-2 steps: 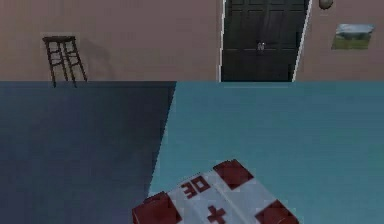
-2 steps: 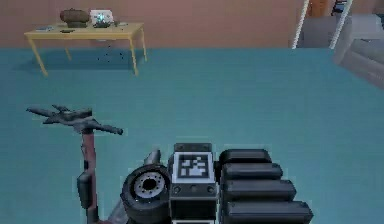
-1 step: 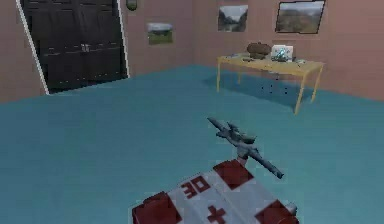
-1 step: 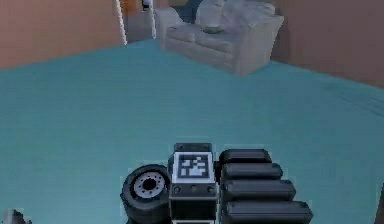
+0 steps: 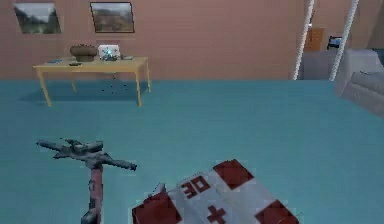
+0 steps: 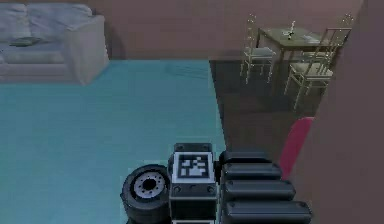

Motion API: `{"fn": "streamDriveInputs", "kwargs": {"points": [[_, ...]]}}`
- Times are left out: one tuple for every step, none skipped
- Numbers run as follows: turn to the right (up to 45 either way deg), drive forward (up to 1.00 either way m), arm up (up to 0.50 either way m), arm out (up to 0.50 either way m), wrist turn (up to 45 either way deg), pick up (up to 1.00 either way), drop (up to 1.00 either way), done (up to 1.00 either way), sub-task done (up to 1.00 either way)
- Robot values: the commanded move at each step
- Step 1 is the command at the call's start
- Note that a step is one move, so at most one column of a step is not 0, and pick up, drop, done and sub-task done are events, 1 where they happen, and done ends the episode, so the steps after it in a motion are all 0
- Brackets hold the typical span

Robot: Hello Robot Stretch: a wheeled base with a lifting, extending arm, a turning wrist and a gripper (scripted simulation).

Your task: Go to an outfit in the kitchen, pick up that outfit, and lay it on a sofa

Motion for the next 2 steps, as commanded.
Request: {"fn": "streamDriveInputs", "kwargs": {"points": [[39.0, 0.00, 0.00, 0.00, 0.0, 0.00, 0.00, 0.00, 0.00], [0.0, 1.00, 0.00, 0.00, 0.0, 0.00, 0.00, 0.00, 0.00]]}}
